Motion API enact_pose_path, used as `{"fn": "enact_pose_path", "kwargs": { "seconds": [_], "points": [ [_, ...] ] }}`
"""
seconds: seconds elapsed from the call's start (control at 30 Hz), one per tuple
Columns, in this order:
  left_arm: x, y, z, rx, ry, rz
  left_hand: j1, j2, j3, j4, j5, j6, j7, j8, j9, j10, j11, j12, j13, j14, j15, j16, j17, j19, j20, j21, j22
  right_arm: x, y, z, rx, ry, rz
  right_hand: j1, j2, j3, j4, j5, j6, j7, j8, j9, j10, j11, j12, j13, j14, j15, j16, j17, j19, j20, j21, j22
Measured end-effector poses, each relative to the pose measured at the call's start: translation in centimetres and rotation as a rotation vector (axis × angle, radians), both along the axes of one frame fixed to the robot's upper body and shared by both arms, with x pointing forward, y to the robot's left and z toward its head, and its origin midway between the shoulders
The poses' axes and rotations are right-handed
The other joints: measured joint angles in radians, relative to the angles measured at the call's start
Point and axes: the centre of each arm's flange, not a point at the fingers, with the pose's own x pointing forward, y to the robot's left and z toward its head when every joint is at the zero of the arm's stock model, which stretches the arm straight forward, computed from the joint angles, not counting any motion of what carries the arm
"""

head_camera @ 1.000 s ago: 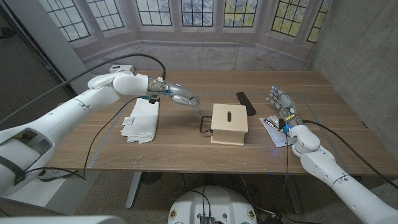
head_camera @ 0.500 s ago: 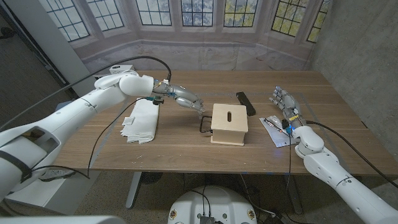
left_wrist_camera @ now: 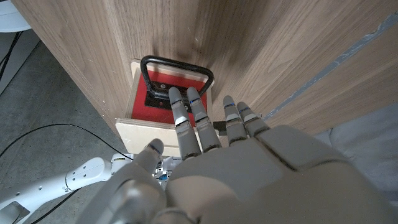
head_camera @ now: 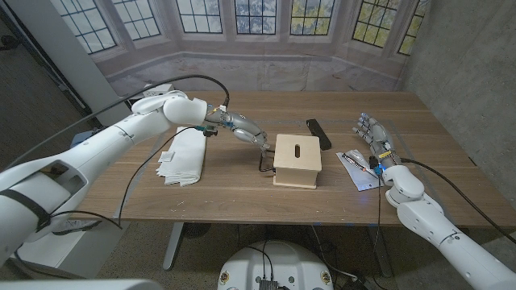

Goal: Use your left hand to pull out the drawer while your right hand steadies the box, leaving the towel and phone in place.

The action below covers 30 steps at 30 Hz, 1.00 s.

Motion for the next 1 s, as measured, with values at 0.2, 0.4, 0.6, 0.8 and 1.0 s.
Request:
{"fn": "enact_pose_path", "kwargs": {
  "seconds": [0.2, 0.4, 0.6, 0.8, 1.0],
  "points": [
    [0.5, -0.5, -0.2, 0.022, 0.009, 0.008, 0.000, 0.000, 0.000, 0.000, 0.000, 0.000, 0.000, -0.001, 0.000, -0.005, -0.005, 0.000, 0.000, 0.000, 0.000, 0.000, 0.000, -0.005, -0.005, 0.000, 0.000, -0.2, -0.3, -0.1, -0.001, 0.001, -0.005, 0.000, 0.000, 0.000, 0.000, 0.000, 0.000, 0.000, 0.000, 0.000, 0.000, 0.000, 0.000, 0.000, 0.000, 0.000, 0.000, 0.000, 0.007, 0.007, 0.000, 0.000],
    [0.9, -0.9, -0.5, 0.040, 0.018, 0.015, -0.004, -0.004, 0.004, 0.004, 0.000, 0.000, 0.000, -0.005, 0.000, -0.003, -0.003, -0.004, 0.000, 0.000, 0.000, 0.000, 0.000, -0.005, -0.005, 0.000, 0.000, -0.3, -0.4, 0.0, -0.004, -0.001, -0.004, 0.000, 0.000, 0.000, 0.000, 0.000, 0.000, 0.000, 0.000, 0.000, 0.000, 0.000, 0.000, 0.000, 0.000, 0.000, 0.000, 0.000, 0.007, 0.007, 0.000, 0.000],
    [1.3, -1.1, -0.6, 0.056, 0.025, 0.024, -0.009, 0.001, 0.001, 0.007, 0.000, 0.000, 0.000, -0.005, 0.000, 0.002, 0.002, -0.004, 0.000, 0.000, 0.000, 0.000, 0.000, -0.005, -0.005, 0.000, 0.000, -0.2, -0.4, 0.2, -0.006, -0.004, -0.002, 0.000, 0.000, 0.000, 0.000, 0.000, 0.000, 0.000, 0.000, 0.000, 0.000, 0.000, 0.000, 0.000, 0.000, 0.000, 0.000, 0.000, 0.007, 0.007, 0.000, 0.000],
    [1.7, -1.2, -0.9, 0.074, 0.032, 0.034, -0.009, 0.001, 0.001, 0.007, 0.000, 0.000, 0.000, -0.005, 0.000, 0.002, 0.002, -0.004, 0.000, 0.001, 0.000, 0.000, 0.000, -0.009, -0.009, 0.000, 0.000, -0.1, -0.5, 0.3, -0.006, -0.004, -0.003, 0.000, 0.000, 0.000, 0.000, 0.004, 0.000, 0.000, 0.000, 0.000, 0.000, 0.000, 0.000, 0.000, 0.000, 0.000, 0.000, 0.000, 0.007, 0.007, 0.000, 0.000],
    [2.1, -1.5, -1.1, 0.081, 0.040, 0.038, -0.009, 0.001, 0.000, 0.008, 0.000, 0.000, 0.000, -0.005, 0.000, 0.002, 0.002, -0.004, 0.000, 0.004, -0.004, 0.000, 0.000, -0.009, -0.009, 0.000, 0.000, -0.1, -0.5, 0.3, -0.005, -0.002, -0.004, 0.000, 0.000, 0.000, 0.000, 0.004, 0.000, 0.000, 0.000, 0.000, 0.000, 0.000, 0.000, 0.000, 0.000, 0.000, 0.000, 0.000, 0.007, 0.007, 0.000, 0.000]
  ]
}}
